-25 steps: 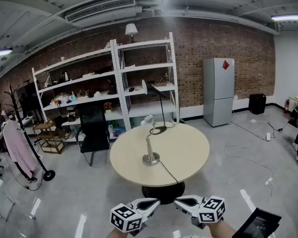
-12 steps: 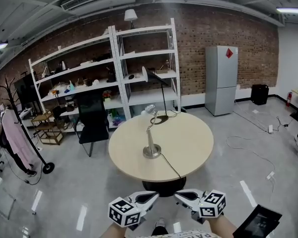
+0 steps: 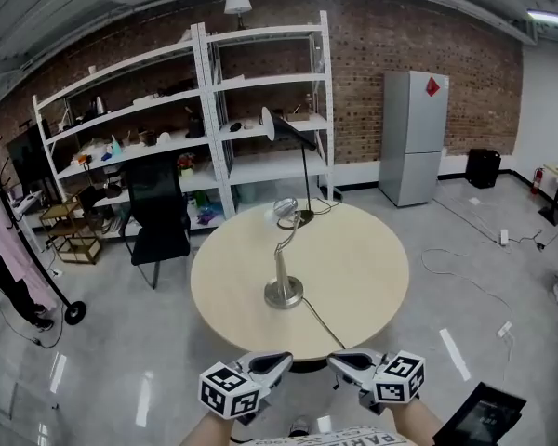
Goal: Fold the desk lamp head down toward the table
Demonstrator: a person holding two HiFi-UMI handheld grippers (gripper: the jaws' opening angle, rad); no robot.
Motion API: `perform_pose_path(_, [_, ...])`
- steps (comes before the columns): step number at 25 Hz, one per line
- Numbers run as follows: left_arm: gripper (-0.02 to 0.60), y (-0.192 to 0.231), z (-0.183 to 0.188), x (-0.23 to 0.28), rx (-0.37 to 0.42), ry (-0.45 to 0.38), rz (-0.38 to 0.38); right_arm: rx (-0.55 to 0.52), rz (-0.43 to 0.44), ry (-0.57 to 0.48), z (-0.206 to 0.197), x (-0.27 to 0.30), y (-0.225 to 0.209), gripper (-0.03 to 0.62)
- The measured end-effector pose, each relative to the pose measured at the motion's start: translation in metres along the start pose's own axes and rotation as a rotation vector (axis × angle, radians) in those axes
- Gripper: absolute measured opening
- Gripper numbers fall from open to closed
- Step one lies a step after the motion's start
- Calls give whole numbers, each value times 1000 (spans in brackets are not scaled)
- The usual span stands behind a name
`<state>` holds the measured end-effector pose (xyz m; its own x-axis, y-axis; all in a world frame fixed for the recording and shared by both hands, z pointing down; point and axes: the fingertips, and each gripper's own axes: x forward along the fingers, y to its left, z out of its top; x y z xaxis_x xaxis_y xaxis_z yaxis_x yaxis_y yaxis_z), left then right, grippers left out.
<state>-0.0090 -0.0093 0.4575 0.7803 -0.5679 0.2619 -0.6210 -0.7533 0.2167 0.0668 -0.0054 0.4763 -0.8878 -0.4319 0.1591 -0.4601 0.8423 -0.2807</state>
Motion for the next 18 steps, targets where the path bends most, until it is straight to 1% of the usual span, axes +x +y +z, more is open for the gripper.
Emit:
perform_pose_path(4, [3, 61, 14, 6, -4, 1, 44, -1, -36, 12, 15, 31, -36, 6])
perform_pose_path(6, [3, 87, 24, 9, -5, -3, 50, 4, -44, 14, 23, 47, -50, 6])
perform_pose_path(11, [3, 138, 39, 26, 41, 10, 50, -6, -61, 11, 43, 87, -90, 6])
perform_pose_path(15, [3, 173, 50, 37, 53, 4, 43, -40, -67, 8, 57, 114, -111, 6])
perform_pose_path(18, [3, 196, 55, 41, 68, 3, 44, -38, -74, 6, 61, 128, -124, 6])
